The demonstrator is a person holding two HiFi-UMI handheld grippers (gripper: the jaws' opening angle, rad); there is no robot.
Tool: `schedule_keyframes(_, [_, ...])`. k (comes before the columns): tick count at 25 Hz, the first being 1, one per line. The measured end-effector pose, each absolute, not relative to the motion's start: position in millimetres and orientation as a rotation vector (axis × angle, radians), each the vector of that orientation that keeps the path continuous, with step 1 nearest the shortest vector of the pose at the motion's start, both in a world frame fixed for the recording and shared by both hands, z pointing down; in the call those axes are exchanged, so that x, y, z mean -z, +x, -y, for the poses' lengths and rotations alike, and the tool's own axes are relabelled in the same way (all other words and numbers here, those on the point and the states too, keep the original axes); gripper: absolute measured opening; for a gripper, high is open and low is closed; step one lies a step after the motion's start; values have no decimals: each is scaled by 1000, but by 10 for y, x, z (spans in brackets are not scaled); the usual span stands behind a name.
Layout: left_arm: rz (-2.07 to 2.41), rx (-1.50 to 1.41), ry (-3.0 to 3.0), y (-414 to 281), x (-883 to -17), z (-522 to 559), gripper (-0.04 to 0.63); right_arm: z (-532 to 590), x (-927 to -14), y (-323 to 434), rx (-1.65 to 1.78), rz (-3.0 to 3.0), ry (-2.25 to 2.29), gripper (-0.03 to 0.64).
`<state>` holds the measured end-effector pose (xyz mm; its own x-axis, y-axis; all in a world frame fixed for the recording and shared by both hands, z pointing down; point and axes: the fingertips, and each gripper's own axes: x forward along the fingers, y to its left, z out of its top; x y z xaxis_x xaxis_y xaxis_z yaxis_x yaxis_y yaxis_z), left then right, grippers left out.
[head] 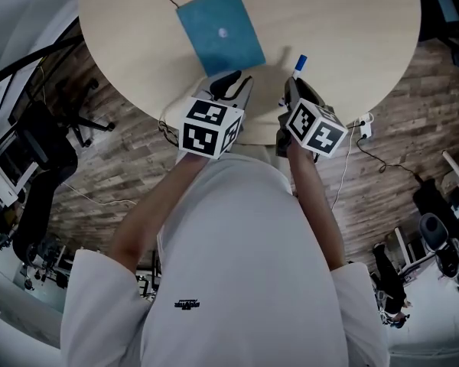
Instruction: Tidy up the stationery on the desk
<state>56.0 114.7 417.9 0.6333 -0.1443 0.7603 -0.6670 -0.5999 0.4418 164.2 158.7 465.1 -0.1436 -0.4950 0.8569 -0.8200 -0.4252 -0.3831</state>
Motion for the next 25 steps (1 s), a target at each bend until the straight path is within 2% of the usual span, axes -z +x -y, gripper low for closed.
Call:
schedule_keyframes(13, [922, -679, 2051, 379, -3857, -672, 34, -977, -4154, 1576, -1386, 1759, 1566, 86])
schedule_keyframes(25, [1121, -543, 1908, 45, -4033, -379, 31, -146, -4359, 1264, -1330, 1909, 1299, 86])
